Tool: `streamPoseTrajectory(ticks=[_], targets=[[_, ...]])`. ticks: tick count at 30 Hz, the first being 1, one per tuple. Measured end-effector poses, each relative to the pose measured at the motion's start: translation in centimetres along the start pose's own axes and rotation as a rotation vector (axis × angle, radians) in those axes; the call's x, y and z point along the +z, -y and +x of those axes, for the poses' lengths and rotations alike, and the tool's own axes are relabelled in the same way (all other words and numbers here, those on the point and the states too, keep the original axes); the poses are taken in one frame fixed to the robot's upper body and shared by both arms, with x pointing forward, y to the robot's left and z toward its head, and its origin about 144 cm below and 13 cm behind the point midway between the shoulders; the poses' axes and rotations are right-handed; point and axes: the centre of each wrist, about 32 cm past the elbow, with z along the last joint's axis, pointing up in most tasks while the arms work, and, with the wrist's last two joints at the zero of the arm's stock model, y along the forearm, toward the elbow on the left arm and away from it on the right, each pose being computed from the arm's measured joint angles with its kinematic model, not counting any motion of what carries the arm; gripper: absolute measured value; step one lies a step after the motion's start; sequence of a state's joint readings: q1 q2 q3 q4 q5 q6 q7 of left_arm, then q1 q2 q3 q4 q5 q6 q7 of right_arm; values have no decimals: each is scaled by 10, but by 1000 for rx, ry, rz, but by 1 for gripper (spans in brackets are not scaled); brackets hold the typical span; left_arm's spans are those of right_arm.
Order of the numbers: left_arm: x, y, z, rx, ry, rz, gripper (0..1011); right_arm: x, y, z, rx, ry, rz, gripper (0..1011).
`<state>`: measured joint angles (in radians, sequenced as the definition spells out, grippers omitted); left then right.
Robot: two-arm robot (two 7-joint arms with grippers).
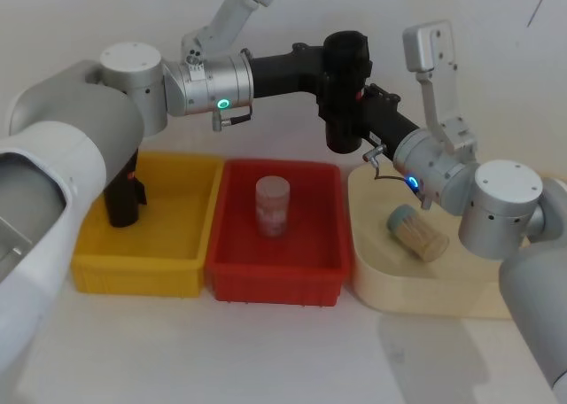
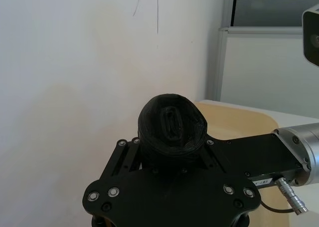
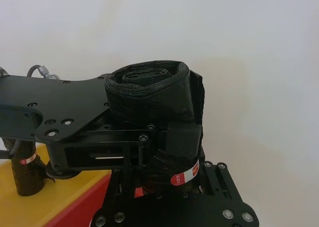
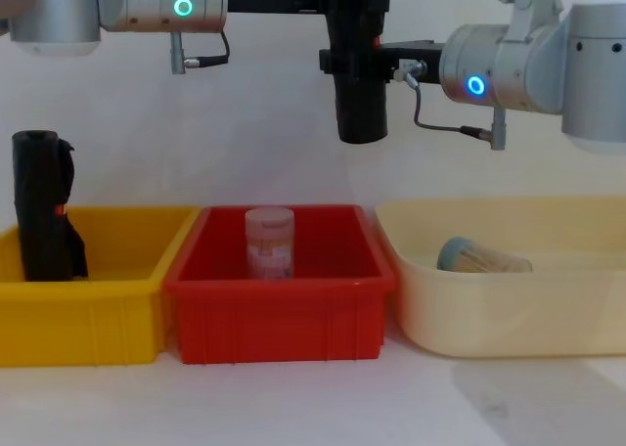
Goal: Pick up the garbage bag with the one hand and transfer it to the other hand.
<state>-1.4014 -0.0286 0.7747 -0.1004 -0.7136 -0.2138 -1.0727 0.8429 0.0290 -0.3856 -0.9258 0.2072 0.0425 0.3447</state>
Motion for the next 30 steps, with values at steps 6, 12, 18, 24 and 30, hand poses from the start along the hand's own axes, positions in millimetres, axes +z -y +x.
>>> streamPoseTrajectory(ticks=[6, 12, 18, 24, 30], targets=[[0, 0, 0, 0, 0, 0, 348, 0, 0, 0, -1, -1, 1, 573], [0, 0, 0, 0, 0, 0, 348, 0, -1, 0, -3, -1, 1, 573], [0, 0, 0, 0, 0, 0, 351, 0, -1, 0, -3, -2, 1, 573], [0, 0, 0, -1, 0, 0, 515, 0, -1, 0, -6, -2, 1, 572], [0, 0, 0, -1, 0, 0, 686, 0, -1, 0, -5, -2, 1, 572]])
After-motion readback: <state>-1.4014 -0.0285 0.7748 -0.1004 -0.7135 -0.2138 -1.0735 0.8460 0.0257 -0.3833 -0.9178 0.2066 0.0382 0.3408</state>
